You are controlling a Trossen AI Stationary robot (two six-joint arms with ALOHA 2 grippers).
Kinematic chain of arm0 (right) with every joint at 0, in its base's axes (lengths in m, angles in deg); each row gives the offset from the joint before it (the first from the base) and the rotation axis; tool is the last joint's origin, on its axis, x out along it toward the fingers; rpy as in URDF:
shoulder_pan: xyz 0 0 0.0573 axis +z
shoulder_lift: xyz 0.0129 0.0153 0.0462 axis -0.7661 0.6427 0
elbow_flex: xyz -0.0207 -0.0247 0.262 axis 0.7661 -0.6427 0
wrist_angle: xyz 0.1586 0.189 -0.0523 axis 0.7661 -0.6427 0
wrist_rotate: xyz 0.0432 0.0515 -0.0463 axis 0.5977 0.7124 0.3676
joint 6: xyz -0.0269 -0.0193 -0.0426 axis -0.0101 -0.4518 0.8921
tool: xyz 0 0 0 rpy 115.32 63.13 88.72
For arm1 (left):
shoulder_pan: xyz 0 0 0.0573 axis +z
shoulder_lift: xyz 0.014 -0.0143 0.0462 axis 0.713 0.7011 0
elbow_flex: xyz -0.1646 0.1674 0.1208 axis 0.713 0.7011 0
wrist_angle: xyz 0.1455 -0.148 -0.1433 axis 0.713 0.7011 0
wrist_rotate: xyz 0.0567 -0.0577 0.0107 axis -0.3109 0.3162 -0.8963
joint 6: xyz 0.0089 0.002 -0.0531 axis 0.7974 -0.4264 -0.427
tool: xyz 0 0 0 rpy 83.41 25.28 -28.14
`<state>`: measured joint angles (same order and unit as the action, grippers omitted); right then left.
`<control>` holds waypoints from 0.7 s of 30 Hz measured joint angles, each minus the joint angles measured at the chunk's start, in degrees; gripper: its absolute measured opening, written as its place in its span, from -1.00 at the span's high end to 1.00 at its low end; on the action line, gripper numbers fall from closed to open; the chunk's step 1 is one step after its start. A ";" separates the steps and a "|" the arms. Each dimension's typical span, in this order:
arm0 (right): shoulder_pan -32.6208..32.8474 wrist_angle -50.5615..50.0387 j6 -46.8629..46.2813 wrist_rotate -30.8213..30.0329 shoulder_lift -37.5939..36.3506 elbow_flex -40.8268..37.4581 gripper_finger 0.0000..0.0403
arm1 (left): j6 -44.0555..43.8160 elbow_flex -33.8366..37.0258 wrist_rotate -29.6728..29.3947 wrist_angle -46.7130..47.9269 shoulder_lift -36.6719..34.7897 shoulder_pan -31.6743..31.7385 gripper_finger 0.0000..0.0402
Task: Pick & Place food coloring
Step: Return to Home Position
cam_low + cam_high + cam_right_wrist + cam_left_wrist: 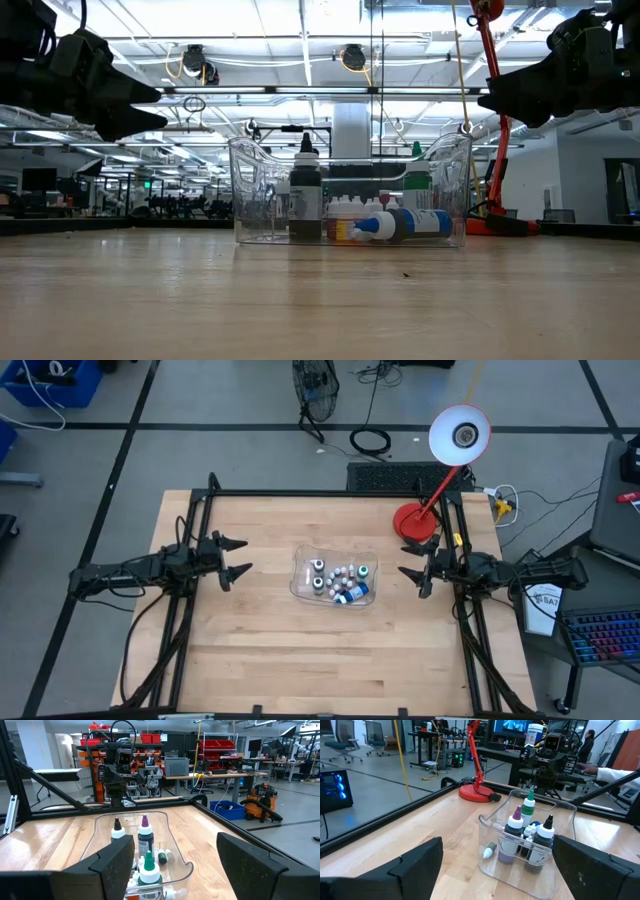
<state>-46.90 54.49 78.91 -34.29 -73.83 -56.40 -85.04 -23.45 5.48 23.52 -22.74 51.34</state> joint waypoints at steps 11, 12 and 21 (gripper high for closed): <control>0.01 0.00 0.01 -0.02 0.00 0.02 -0.34 | 0.01 0.00 0.01 -0.01 0.00 0.01 -0.88; 0.01 0.00 0.00 -0.01 0.00 0.01 -0.34 | 0.01 0.00 -0.01 -0.01 0.01 0.00 -0.88; -0.01 0.00 0.01 0.00 0.00 0.00 -0.34 | 0.01 0.00 -0.01 -0.01 0.01 0.00 -0.89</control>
<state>-46.91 54.49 78.92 -34.29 -73.83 -56.40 -85.02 -23.45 5.47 23.51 -22.73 51.34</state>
